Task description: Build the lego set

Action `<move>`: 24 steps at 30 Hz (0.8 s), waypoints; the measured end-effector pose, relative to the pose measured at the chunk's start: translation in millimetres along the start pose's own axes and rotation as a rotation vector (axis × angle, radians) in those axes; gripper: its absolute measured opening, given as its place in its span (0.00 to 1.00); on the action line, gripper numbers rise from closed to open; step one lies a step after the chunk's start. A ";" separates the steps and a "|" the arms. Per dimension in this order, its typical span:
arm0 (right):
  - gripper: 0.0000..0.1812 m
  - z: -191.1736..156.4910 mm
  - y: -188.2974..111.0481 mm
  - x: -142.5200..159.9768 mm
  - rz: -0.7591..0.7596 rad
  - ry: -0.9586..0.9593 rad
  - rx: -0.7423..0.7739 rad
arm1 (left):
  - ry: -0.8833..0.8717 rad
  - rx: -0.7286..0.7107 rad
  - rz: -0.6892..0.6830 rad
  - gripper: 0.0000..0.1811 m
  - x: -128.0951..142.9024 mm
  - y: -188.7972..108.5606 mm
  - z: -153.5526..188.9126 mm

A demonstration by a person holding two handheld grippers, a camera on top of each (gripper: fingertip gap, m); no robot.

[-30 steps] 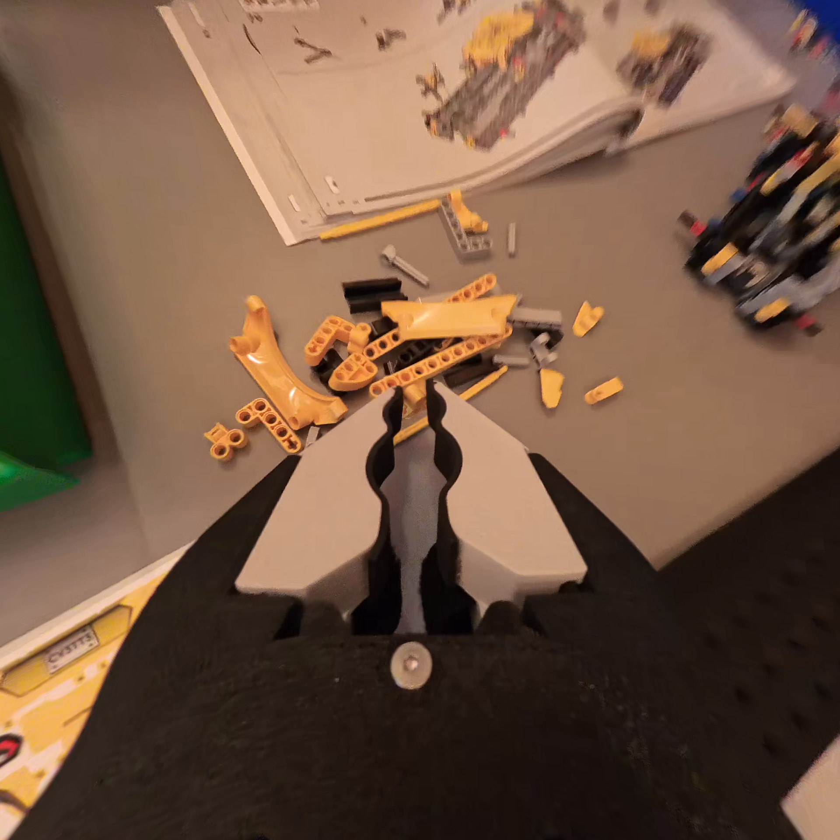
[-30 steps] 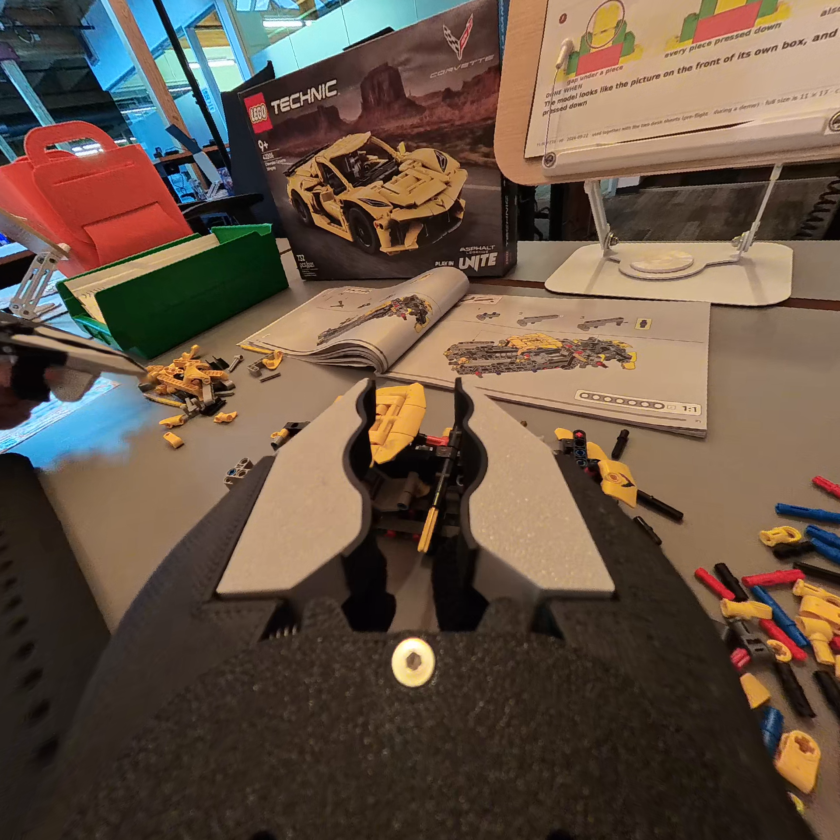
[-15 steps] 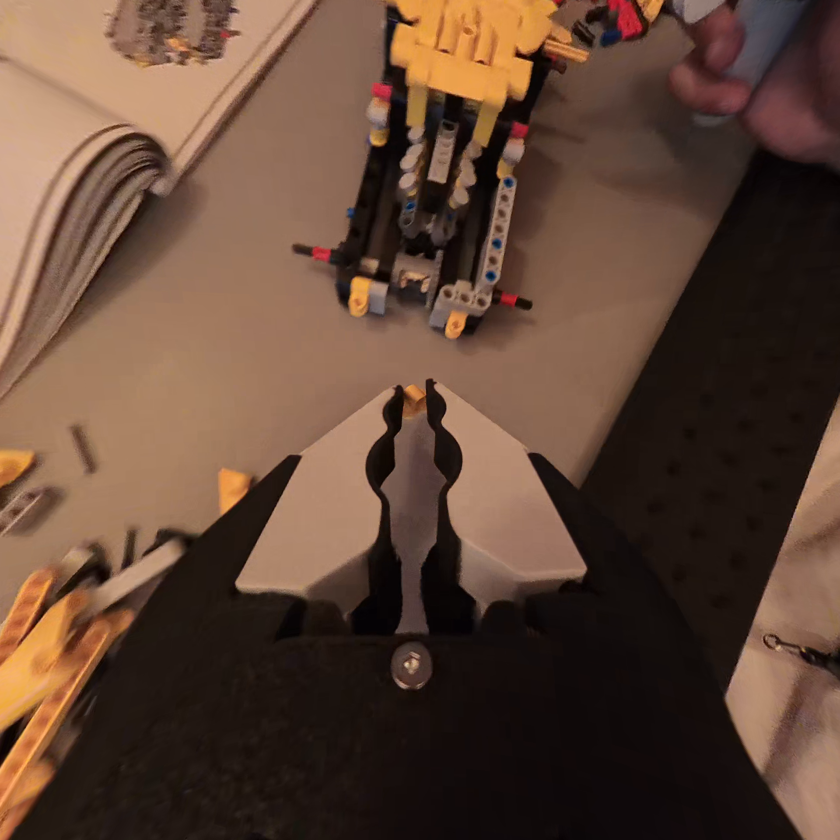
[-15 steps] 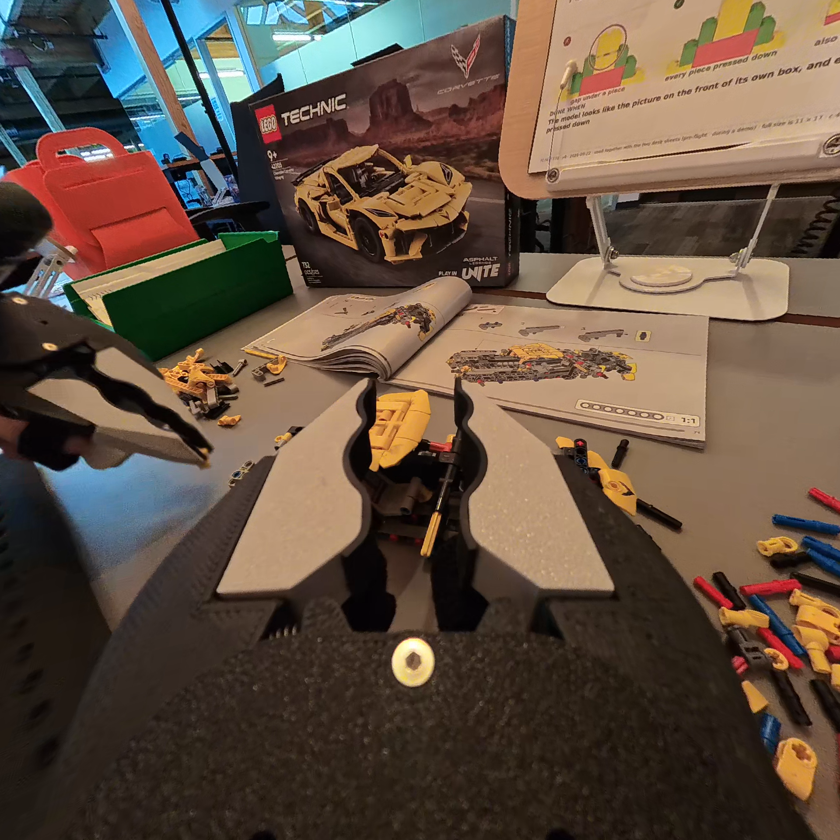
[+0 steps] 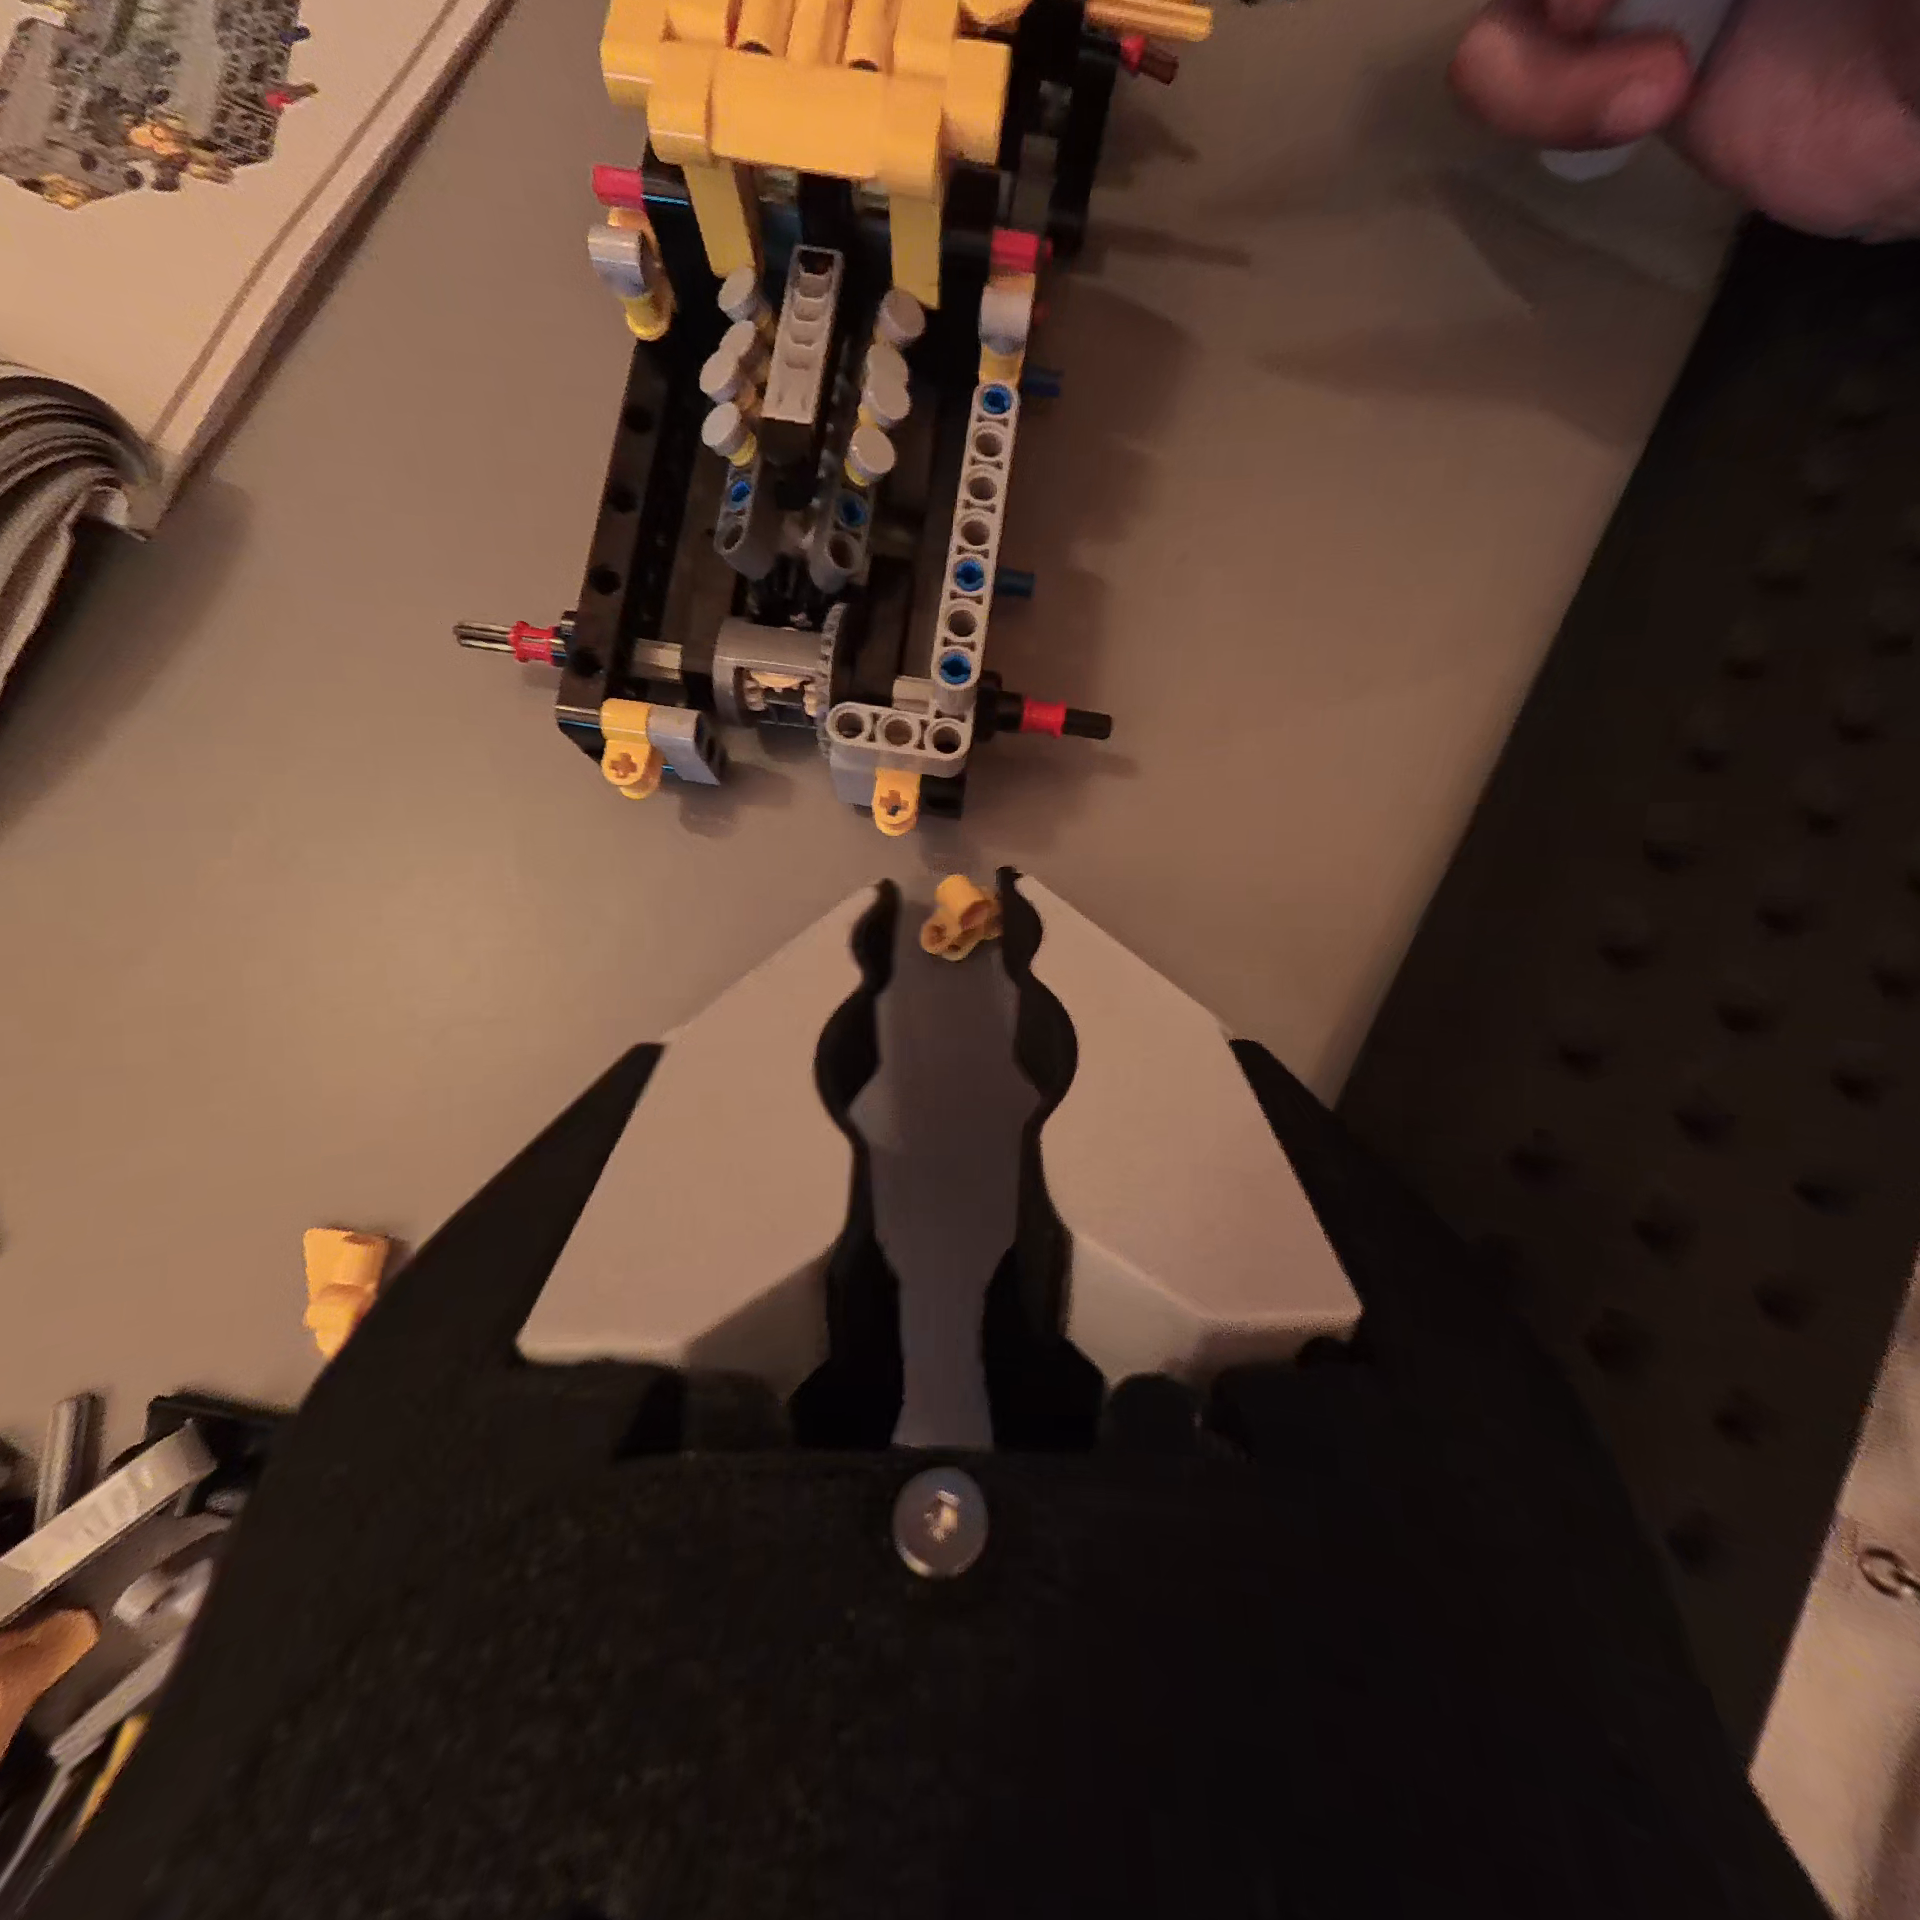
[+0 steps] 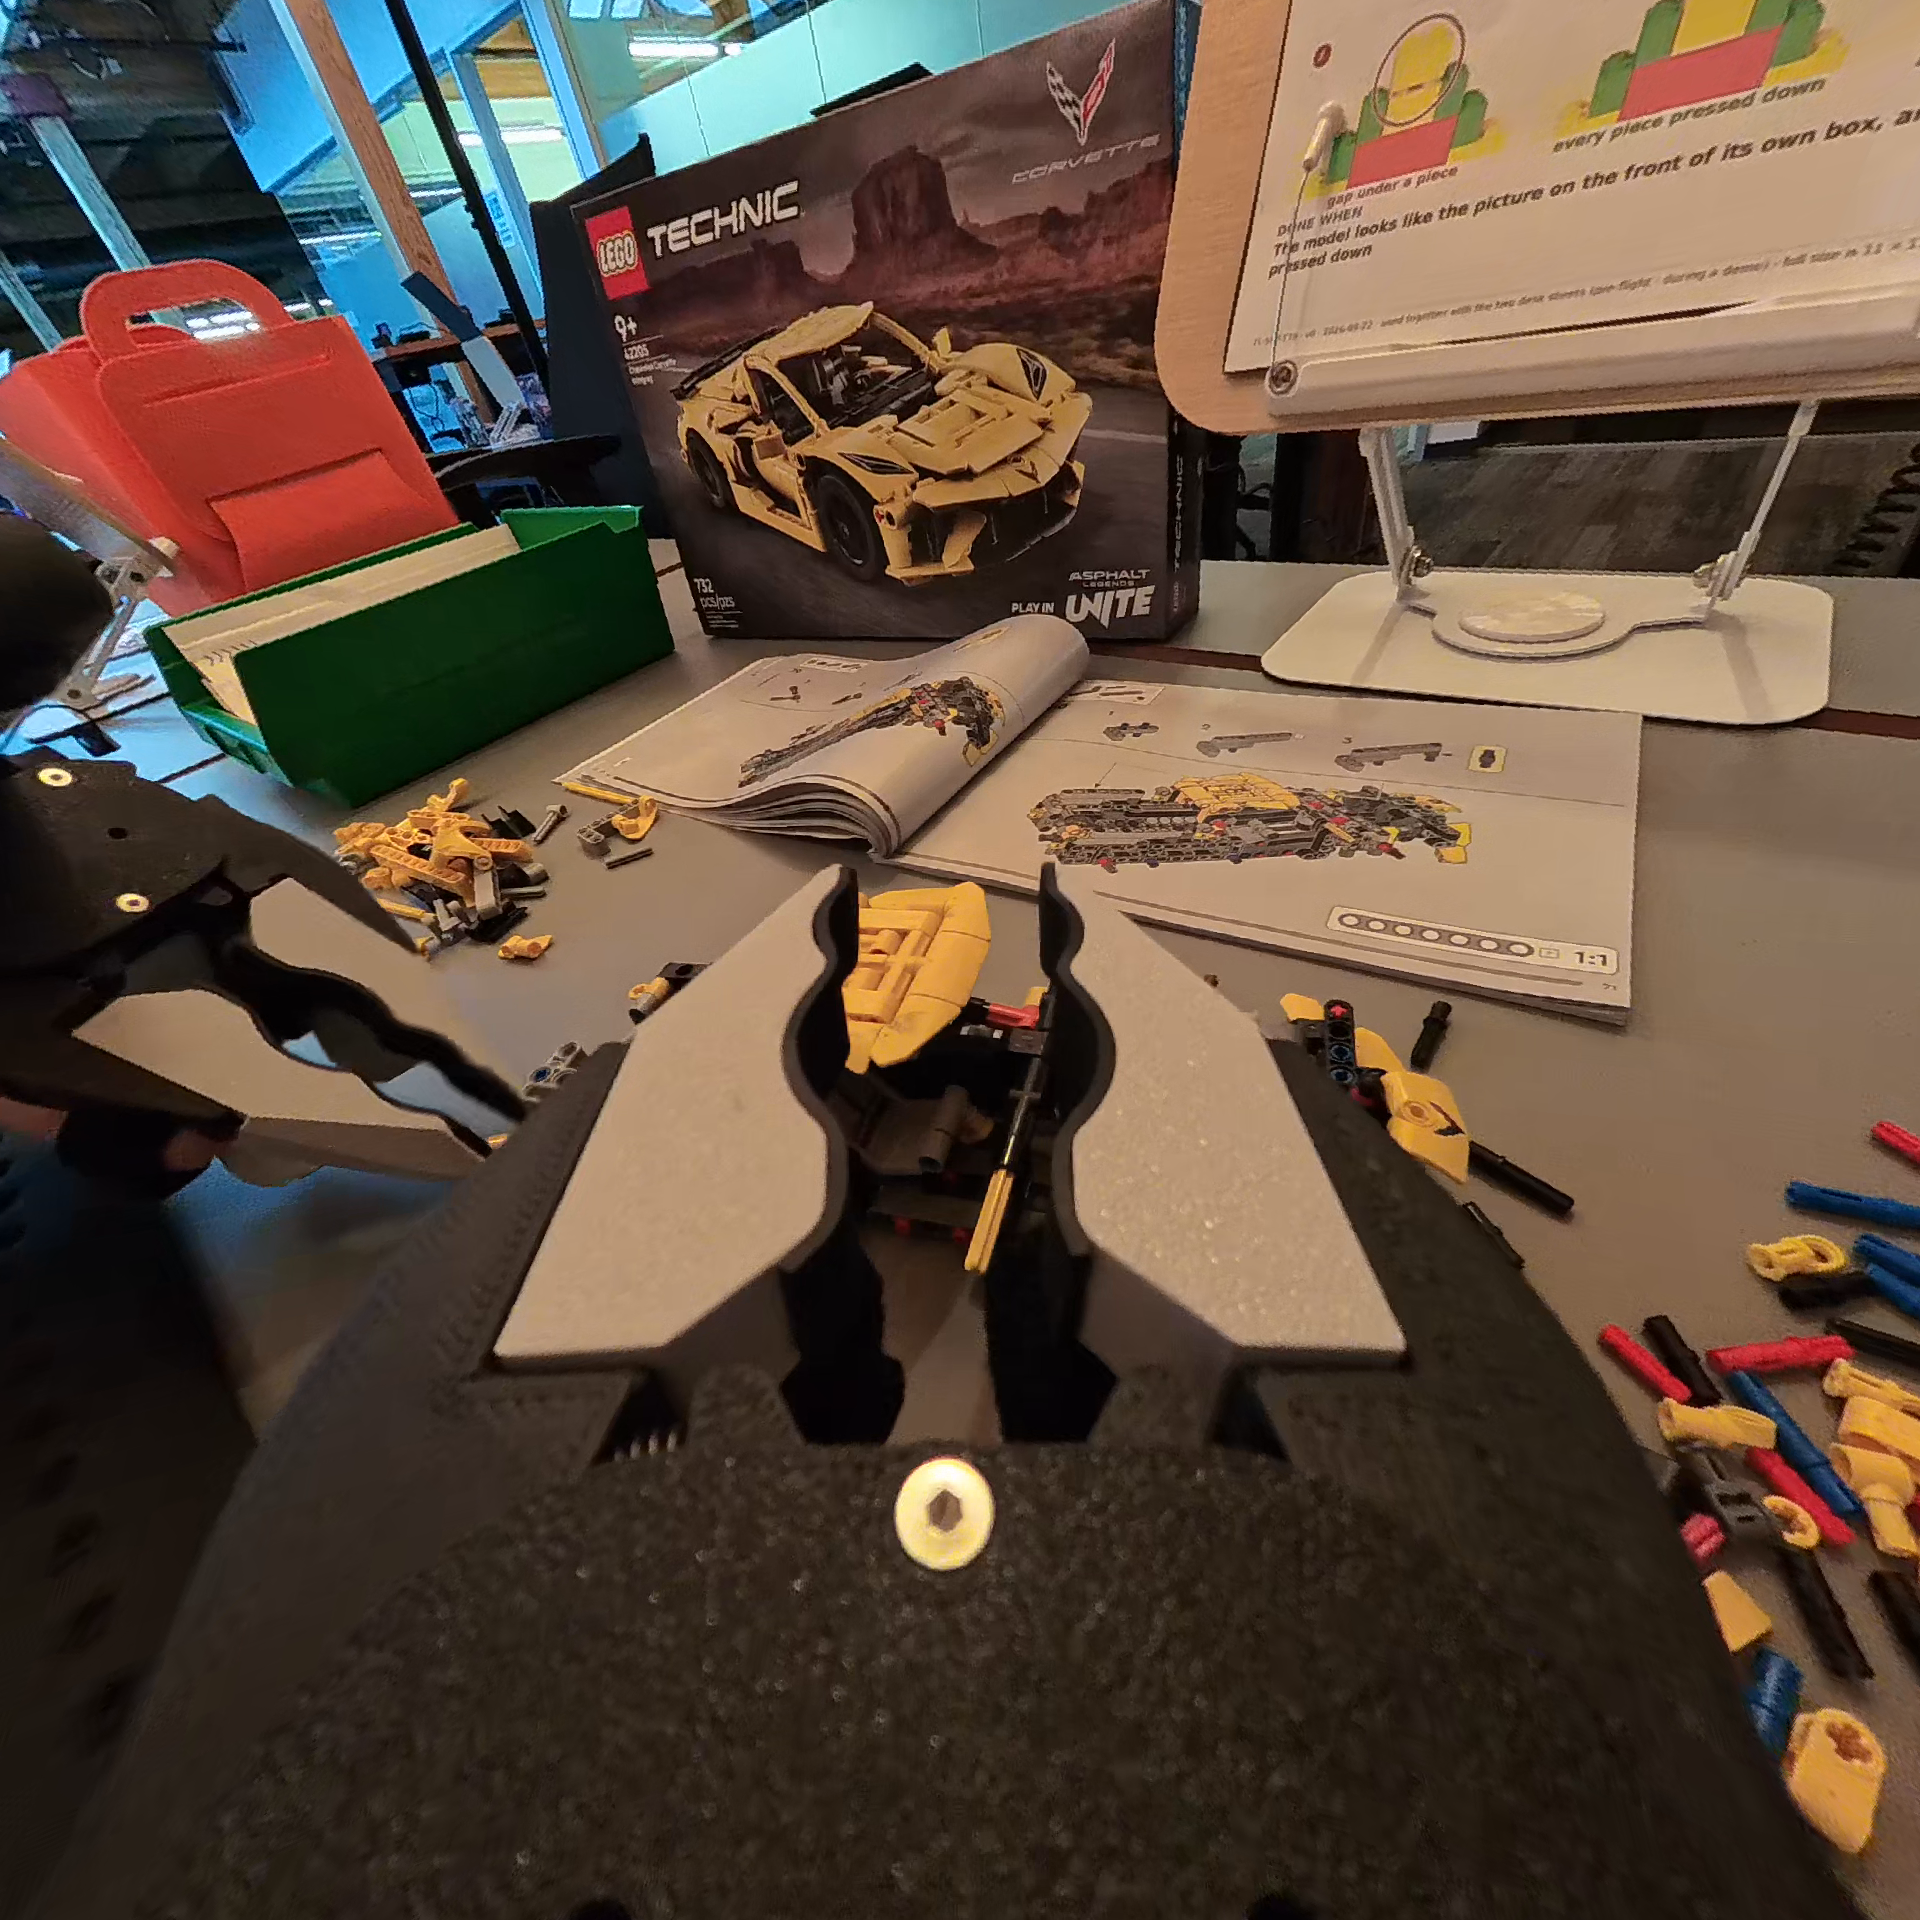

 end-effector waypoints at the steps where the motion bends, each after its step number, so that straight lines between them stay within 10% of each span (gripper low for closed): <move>1: 0.18 0.8 -1.0 -1.4 0.006 0.001 0.006 | -0.001 -0.009 0.012 0.17 -1.0 -0.4 -1.7; 6: 0.19 11.4 -4.2 -16.9 0.026 -0.013 0.058 | -0.175 0.067 0.254 0.18 -16.9 -43.4 -21.8; 15: 0.19 43.5 47.9 -60.8 -0.035 -0.109 0.088 | -0.473 -0.480 0.346 0.18 36.6 -164.1 -223.5; 24: 0.19 85.9 101.8 -52.9 -0.171 -0.201 0.118 | -0.418 -0.437 0.348 0.18 2.3 -141.1 -296.9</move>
Point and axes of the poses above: each gripper's, where its closed fingertips meet, y out along the fingers, x out of its underside, z = x × y across the jaws, the point moved 3 cm from there along -y, back along the fingers, and after that the axes turned 1 degree about x, right-handed, at the moved point
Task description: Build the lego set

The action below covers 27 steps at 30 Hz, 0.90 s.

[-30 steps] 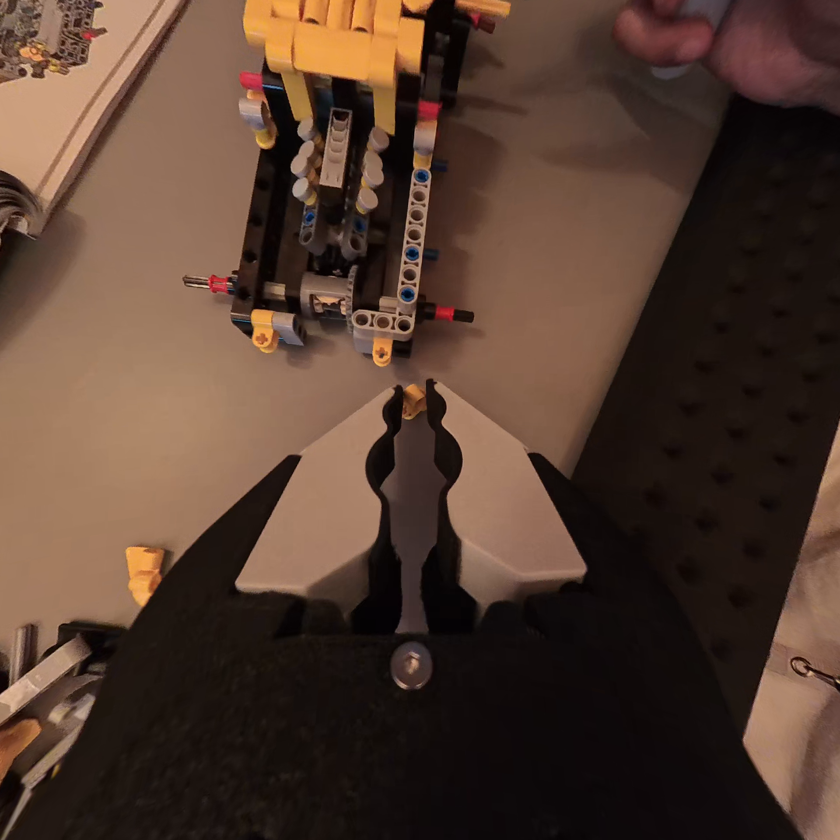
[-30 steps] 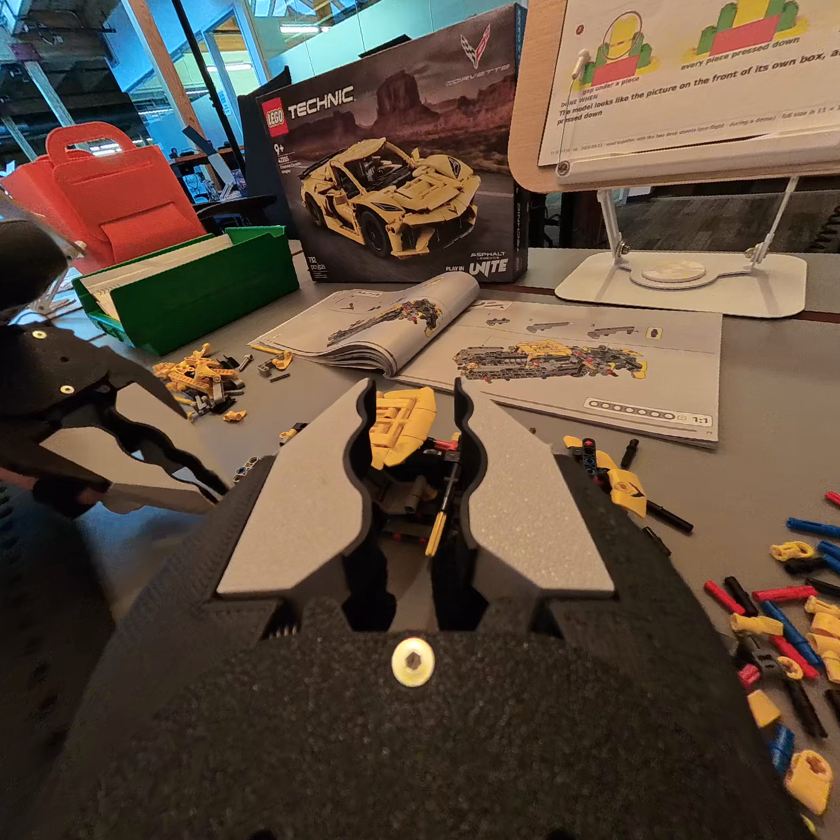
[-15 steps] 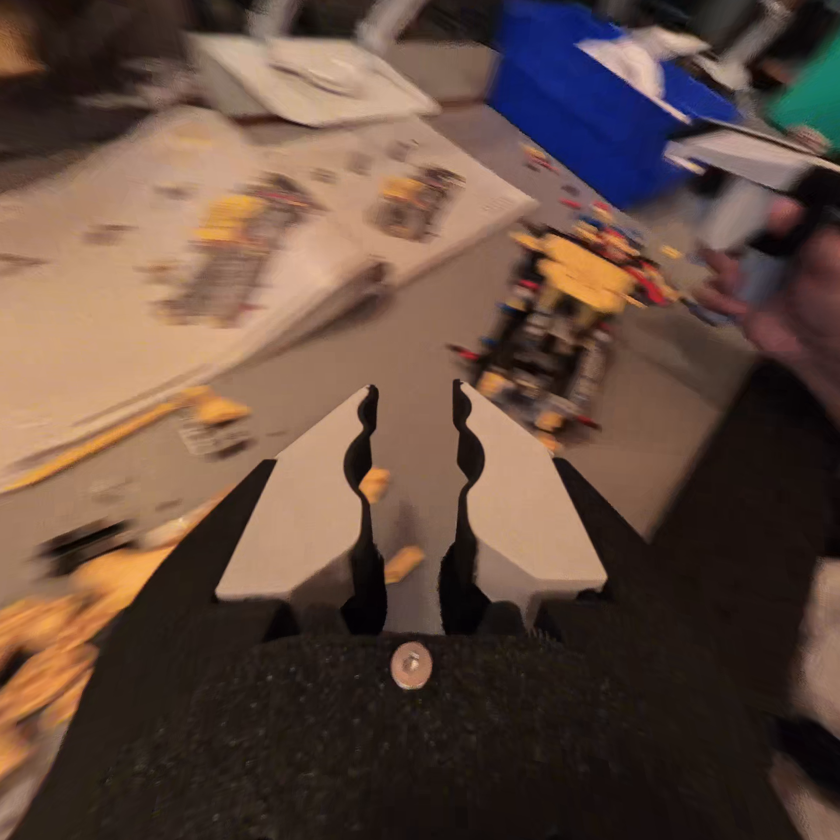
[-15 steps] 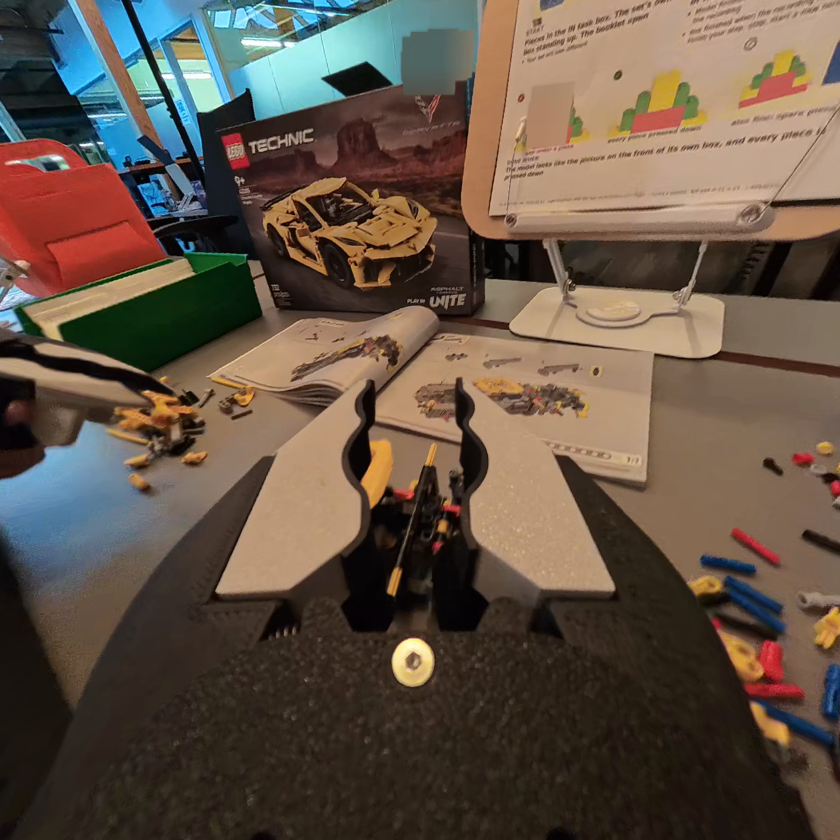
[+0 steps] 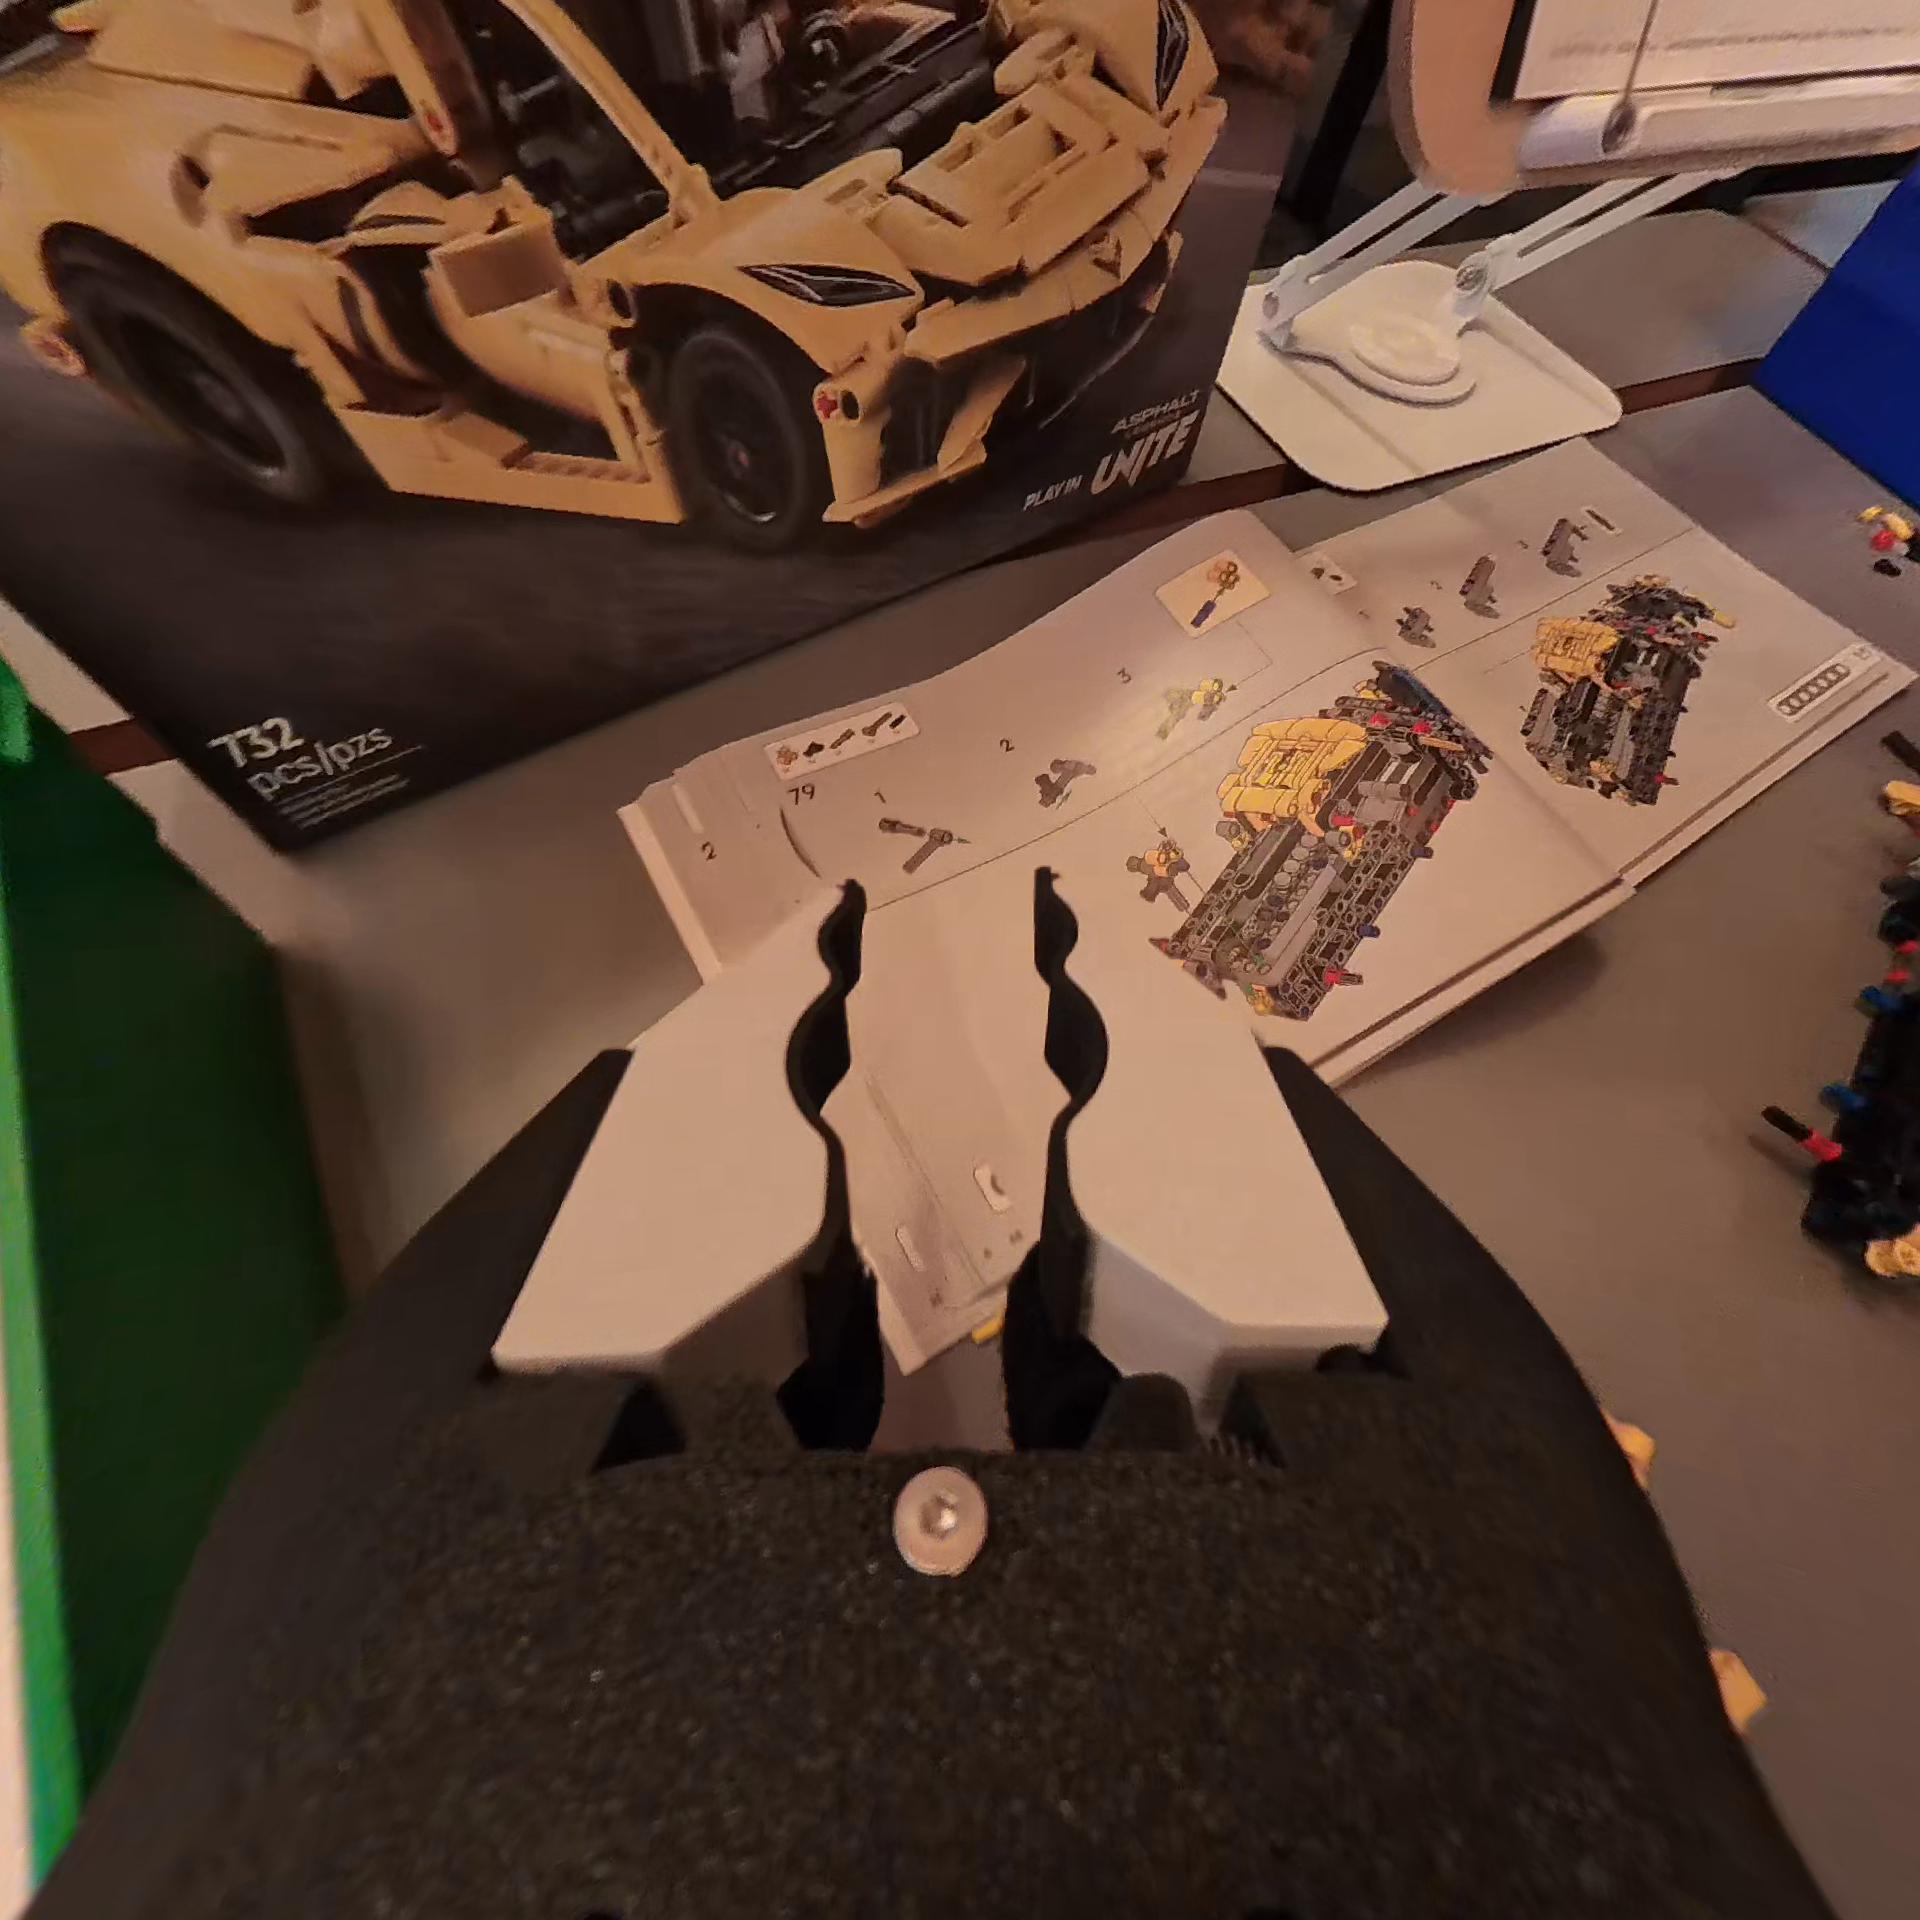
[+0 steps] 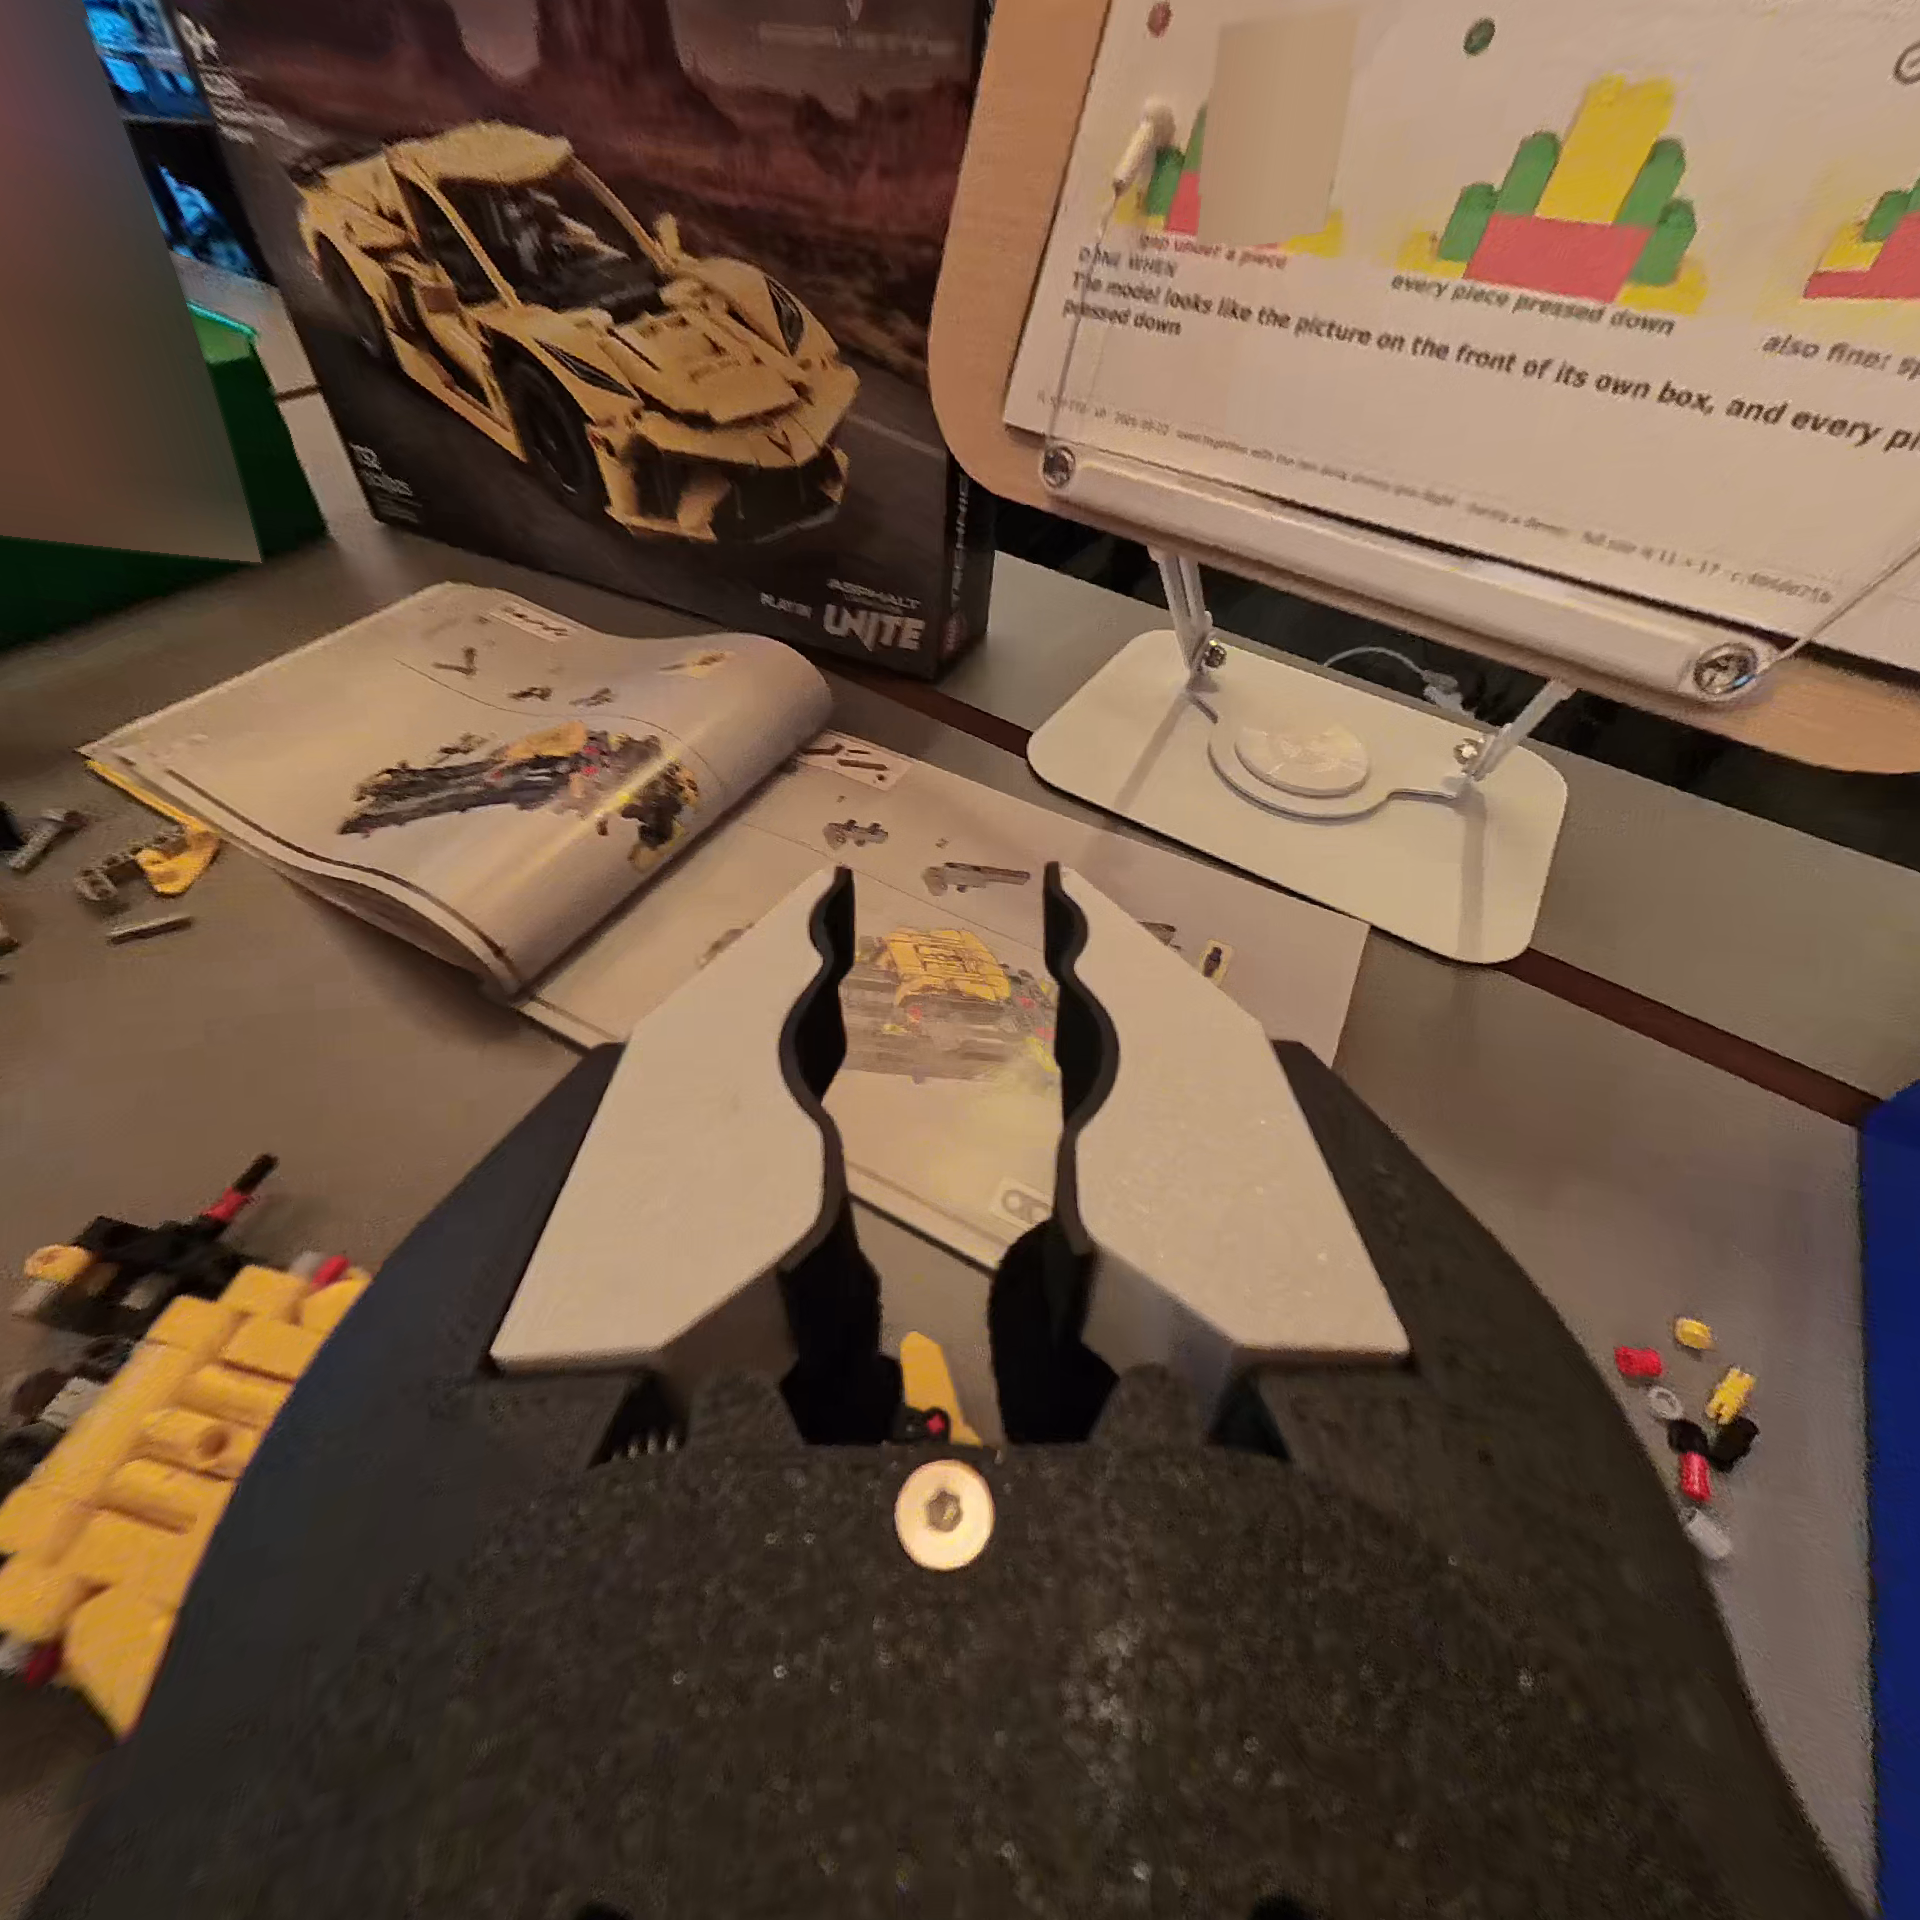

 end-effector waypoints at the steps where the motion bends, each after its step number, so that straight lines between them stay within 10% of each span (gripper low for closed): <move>1: 0.19 2.0 1.5 3.6 -0.006 0.006 0.001 | 0.008 0.005 0.000 0.18 1.2 4.9 -0.6; 23: 0.19 -2.1 21.5 34.5 -0.107 -0.016 -0.024 | -0.010 -0.037 -0.044 0.17 24.5 -3.7 -23.8; 27: 0.19 -2.6 15.9 28.3 -0.097 -0.053 -0.006 | -0.024 0.308 -0.143 0.16 33.5 -38.1 11.8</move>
Point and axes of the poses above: each gripper's, where its closed fingertips meet, y out along the fingers, x out of its underside, z = x × y across the jaws, the point moved 3 cm from there along -y, back along the fingers, and after that the axes turned 1 degree about x, right-handed, at the moved point
